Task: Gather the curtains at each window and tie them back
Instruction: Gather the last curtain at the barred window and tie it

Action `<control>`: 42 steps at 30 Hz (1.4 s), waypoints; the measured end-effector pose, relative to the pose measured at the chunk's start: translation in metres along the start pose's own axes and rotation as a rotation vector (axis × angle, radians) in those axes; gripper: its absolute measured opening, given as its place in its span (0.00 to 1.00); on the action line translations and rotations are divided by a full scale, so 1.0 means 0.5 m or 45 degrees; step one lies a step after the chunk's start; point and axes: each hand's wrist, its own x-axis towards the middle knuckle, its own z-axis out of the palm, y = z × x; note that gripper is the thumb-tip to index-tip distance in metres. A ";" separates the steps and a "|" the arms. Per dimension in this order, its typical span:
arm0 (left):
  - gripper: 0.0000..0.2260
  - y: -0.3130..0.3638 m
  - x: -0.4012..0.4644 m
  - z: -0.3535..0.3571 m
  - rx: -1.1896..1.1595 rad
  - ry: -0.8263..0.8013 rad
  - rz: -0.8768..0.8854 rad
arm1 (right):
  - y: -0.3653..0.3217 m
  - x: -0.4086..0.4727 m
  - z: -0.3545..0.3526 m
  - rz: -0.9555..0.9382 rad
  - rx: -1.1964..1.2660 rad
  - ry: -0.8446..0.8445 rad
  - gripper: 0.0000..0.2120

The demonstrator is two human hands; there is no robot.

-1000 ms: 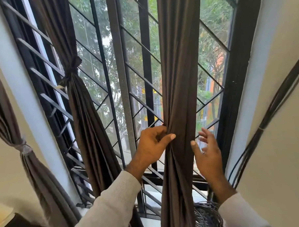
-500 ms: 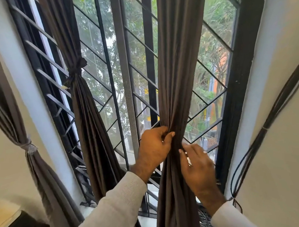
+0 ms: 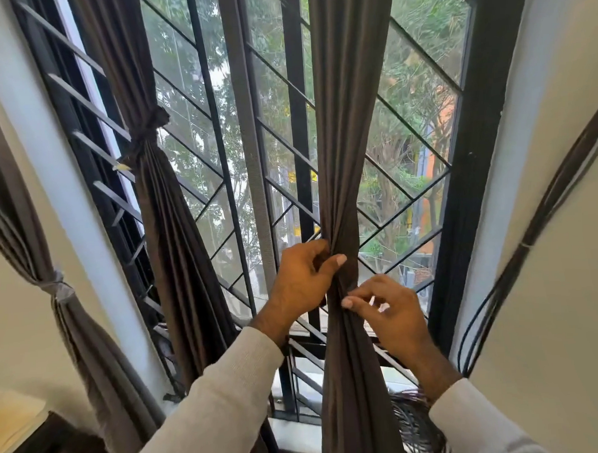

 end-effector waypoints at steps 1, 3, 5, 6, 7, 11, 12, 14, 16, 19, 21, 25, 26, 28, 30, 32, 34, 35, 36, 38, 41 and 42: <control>0.17 -0.001 -0.001 -0.003 -0.035 -0.014 -0.026 | 0.000 0.005 -0.004 0.084 0.072 0.054 0.03; 0.14 0.004 -0.005 -0.011 -0.151 -0.082 -0.057 | 0.012 0.022 -0.010 0.271 0.140 0.170 0.06; 0.14 0.004 -0.002 -0.015 -0.300 -0.184 -0.095 | 0.024 0.040 -0.012 0.439 0.189 0.101 0.11; 0.15 0.006 -0.002 -0.017 -0.387 -0.237 -0.114 | 0.026 0.045 -0.011 0.489 0.247 0.038 0.13; 0.16 0.006 -0.002 -0.018 -0.470 -0.280 -0.130 | 0.026 0.050 -0.008 0.516 0.321 -0.005 0.15; 0.17 0.013 -0.012 -0.023 -0.716 -0.380 -0.251 | 0.007 0.051 -0.001 0.546 0.474 -0.006 0.17; 0.17 0.015 -0.014 -0.026 -0.736 -0.390 -0.298 | 0.006 0.051 -0.001 0.556 0.474 0.002 0.16; 0.17 0.009 -0.016 -0.032 -0.795 -0.376 -0.394 | 0.010 0.050 -0.001 0.559 0.481 0.000 0.17; 0.16 0.000 -0.017 -0.036 -0.895 -0.327 -0.455 | 0.011 0.051 -0.002 0.574 0.520 -0.009 0.17; 0.15 0.002 -0.017 -0.040 -1.002 -0.321 -0.490 | 0.011 0.048 -0.006 0.566 0.582 0.043 0.11; 0.09 0.003 -0.017 -0.039 -0.845 -0.297 -0.421 | 0.014 0.043 -0.009 0.542 0.529 0.216 0.06; 0.12 -0.003 -0.013 -0.038 -0.196 0.009 -0.143 | 0.005 0.019 -0.024 0.481 0.248 0.448 0.05; 0.13 -0.007 -0.013 -0.037 -0.012 0.112 -0.079 | 0.002 0.010 -0.024 0.430 0.146 0.476 0.06; 0.10 0.005 -0.015 -0.034 0.159 0.240 -0.038 | -0.012 -0.010 -0.015 0.239 -0.132 0.528 0.06; 0.10 0.010 -0.018 -0.022 0.187 0.239 -0.072 | -0.026 -0.033 0.005 -0.034 -0.376 0.506 0.06; 0.13 0.019 -0.023 -0.009 0.220 0.195 -0.066 | -0.036 -0.053 0.030 -0.260 -0.596 0.352 0.09; 0.13 0.025 -0.025 0.007 0.253 0.169 -0.031 | -0.036 -0.061 0.051 -0.322 -0.780 0.210 0.13; 0.11 0.032 -0.026 0.012 0.256 0.150 -0.008 | -0.038 -0.062 0.057 -0.319 -0.841 0.186 0.15; 0.08 0.039 -0.027 0.013 0.262 0.140 0.010 | -0.037 -0.060 0.060 -0.315 -0.890 0.176 0.17; 0.07 0.041 -0.028 0.017 0.252 0.129 0.029 | -0.037 -0.057 0.058 -0.334 -0.964 0.160 0.20; 0.12 0.038 -0.030 0.012 0.120 0.042 0.050 | -0.032 -0.056 0.054 -0.374 -1.019 0.092 0.24; 0.13 0.038 -0.031 0.009 0.080 0.007 0.063 | -0.028 -0.054 0.051 -0.380 -1.011 0.060 0.25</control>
